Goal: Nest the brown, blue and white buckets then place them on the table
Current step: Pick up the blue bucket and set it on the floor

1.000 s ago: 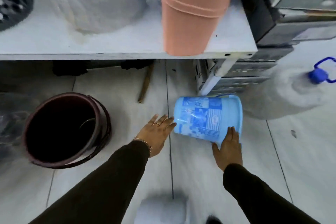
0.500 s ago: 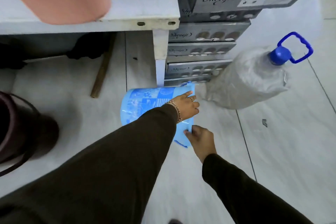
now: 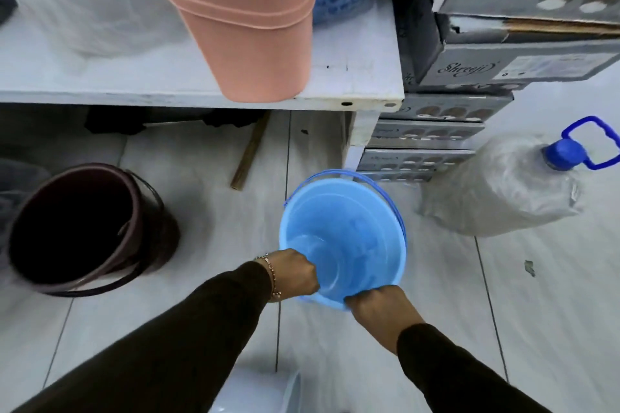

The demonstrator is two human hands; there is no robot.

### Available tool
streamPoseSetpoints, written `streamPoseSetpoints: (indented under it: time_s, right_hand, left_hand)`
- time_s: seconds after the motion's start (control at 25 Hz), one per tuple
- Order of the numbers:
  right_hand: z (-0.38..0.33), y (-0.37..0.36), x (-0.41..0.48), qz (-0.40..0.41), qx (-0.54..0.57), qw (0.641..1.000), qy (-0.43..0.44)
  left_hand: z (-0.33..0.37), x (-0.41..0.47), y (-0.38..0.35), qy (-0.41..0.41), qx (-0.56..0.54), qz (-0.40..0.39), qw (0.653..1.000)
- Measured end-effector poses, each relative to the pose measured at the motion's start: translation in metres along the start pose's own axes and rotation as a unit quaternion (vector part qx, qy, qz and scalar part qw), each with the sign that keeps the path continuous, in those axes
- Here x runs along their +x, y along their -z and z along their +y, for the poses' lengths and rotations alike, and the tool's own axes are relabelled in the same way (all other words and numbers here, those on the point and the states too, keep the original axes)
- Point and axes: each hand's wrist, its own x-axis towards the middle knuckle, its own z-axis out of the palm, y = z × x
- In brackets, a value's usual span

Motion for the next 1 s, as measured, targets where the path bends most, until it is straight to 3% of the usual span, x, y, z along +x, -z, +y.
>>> streamPoseSetpoints:
  time_s: [0.2,0.32,0.36,0.48,0.64,0.84,0.92,1.0]
  right_hand:
    - [-0.038,0.009,0.027,0.003,-0.069,0.997,0.019]
    - [-0.043,0.013,0.041,-0.010,-0.065,0.998,0.007]
    - [-0.040,0.008,0.042,0.015,-0.046,0.999,0.004]
    - [-0.037,-0.001,0.034,-0.028,0.021,0.997,-0.067]
    - [-0.070,0.011,0.005,0.021,0.030,0.994,-0.101]
    - [-0.133,0.008,-0.031,0.136,0.000,0.990,-0.021]
    - [-0.164,-0.013,-0.042,0.122,-0.008,0.992,0.035]
    - [-0.191,-0.043,-0.048,0.058,-0.014,0.995,0.077]
  left_hand:
    - [0.018,-0.004,-0.055,0.160,-0.072,-0.030,0.984]
    - [0.024,0.005,-0.069,0.246,-0.089,-0.007,0.965]
    - [0.026,0.002,-0.072,0.257,-0.080,0.012,0.963]
    - [0.029,-0.021,-0.073,0.283,-0.027,0.068,0.956]
    - [0.048,-0.075,-0.085,0.319,-0.004,0.088,0.944]
    - [0.104,-0.136,-0.128,0.354,-0.062,0.071,0.931]
    - [0.142,-0.156,-0.157,0.353,-0.121,0.066,0.925]
    - [0.181,-0.169,-0.189,0.354,-0.200,0.078,0.910]
